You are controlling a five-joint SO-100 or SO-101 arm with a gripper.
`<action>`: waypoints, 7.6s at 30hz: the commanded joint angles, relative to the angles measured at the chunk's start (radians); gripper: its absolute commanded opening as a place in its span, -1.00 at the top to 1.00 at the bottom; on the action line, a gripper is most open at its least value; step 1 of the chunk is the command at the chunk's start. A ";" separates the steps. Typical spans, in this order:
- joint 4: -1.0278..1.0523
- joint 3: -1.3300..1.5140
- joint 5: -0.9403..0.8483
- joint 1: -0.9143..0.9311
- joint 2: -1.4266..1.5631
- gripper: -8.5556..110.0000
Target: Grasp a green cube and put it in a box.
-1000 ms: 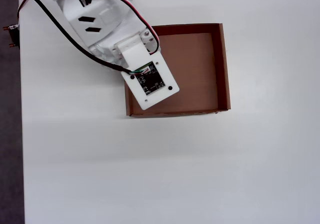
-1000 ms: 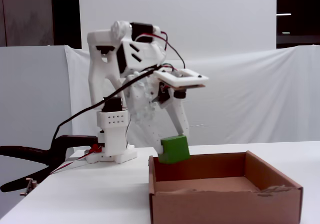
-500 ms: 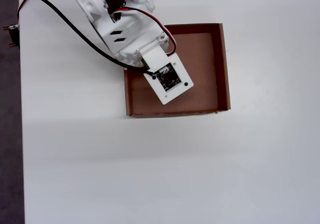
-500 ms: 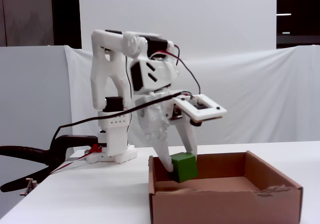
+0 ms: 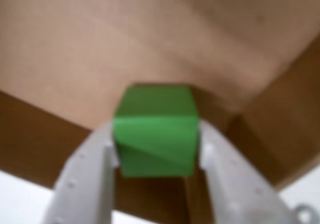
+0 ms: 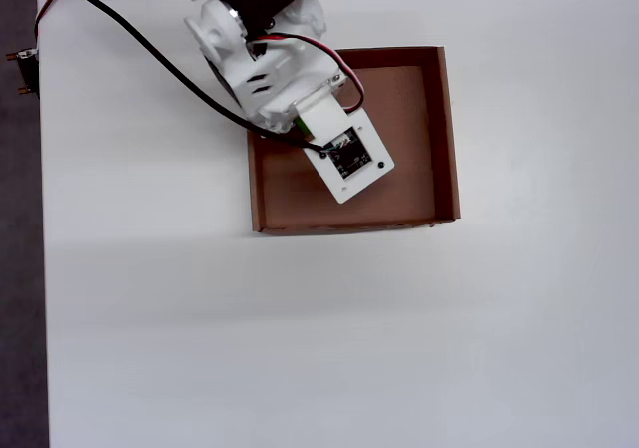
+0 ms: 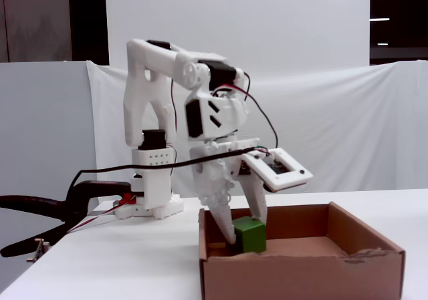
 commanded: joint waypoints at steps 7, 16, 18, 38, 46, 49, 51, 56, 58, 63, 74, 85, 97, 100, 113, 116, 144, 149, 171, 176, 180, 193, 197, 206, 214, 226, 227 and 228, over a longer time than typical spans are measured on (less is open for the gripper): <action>-0.012 -0.057 0.003 -0.012 0.000 0.63; -0.014 -0.058 0.003 -0.011 -0.002 0.63; -0.015 -0.058 0.003 -0.011 -0.003 0.63; 0.003 -0.064 0.006 0.023 0.041 0.50; 0.084 -0.015 0.057 0.144 0.279 0.50; 0.135 0.032 0.094 0.199 0.397 0.50; 0.172 0.061 0.124 0.244 0.471 0.50; 0.193 0.216 0.192 0.322 0.652 0.50; 0.213 0.284 0.193 0.356 0.719 0.50; 0.252 0.423 0.193 0.437 0.854 0.50; 0.336 0.729 0.193 0.560 1.243 0.50; 0.394 0.940 0.193 0.614 1.483 0.50; 0.436 1.015 0.198 0.646 1.618 0.50; 0.439 1.015 0.199 0.644 1.618 0.50; 0.440 1.017 0.201 0.603 1.618 0.50; 0.440 1.017 0.201 0.603 1.618 0.50; 0.440 1.017 0.201 0.603 1.618 0.50; 0.440 1.017 0.201 0.603 1.618 0.50; 0.440 1.017 0.201 0.603 1.618 0.50; 0.440 1.017 0.202 0.603 1.618 0.50; 0.440 1.017 0.202 0.603 1.618 0.50; 0.440 1.017 0.202 0.603 1.618 0.50; 0.440 1.017 0.202 0.603 1.618 0.50; 0.440 1.017 0.202 0.603 1.618 0.50; 0.440 1.017 0.202 0.603 1.618 0.50; 0.440 1.017 0.202 0.603 1.618 0.50; 0.440 1.017 0.202 0.603 1.618 0.50; 0.440 1.017 0.202 0.603 1.618 0.50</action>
